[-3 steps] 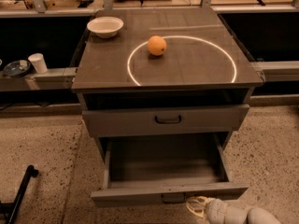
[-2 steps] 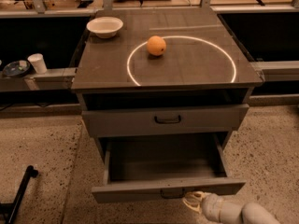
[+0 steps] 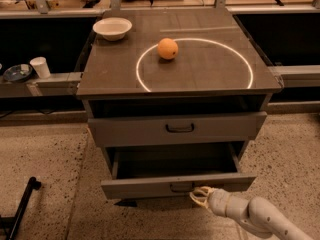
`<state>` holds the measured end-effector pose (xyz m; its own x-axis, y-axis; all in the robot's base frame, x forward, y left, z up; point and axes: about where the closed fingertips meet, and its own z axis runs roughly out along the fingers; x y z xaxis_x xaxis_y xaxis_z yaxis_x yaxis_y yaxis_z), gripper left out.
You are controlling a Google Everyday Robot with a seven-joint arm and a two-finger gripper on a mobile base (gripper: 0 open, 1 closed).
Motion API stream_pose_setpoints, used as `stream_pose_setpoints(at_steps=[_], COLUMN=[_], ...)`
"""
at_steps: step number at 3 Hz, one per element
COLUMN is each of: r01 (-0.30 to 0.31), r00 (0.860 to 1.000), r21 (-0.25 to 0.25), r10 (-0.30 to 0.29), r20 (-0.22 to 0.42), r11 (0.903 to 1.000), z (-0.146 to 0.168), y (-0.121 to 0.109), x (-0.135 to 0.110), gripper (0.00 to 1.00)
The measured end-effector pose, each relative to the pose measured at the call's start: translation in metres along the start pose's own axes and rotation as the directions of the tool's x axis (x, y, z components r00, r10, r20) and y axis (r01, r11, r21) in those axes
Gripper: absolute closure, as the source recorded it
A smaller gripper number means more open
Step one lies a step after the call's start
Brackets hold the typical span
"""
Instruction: Close middle drawer
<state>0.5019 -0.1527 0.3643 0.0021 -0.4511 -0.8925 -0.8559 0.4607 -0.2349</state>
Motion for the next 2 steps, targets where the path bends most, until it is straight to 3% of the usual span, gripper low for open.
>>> stream_pose_setpoints(at_steps=[2], r01=[0.009], r00=[0.998], r21=[0.001], r10=[-0.009], r20=[0.058], r11=[1.0], z=[0.026], y=[-0.039], x=[-0.021], gripper=[0.98])
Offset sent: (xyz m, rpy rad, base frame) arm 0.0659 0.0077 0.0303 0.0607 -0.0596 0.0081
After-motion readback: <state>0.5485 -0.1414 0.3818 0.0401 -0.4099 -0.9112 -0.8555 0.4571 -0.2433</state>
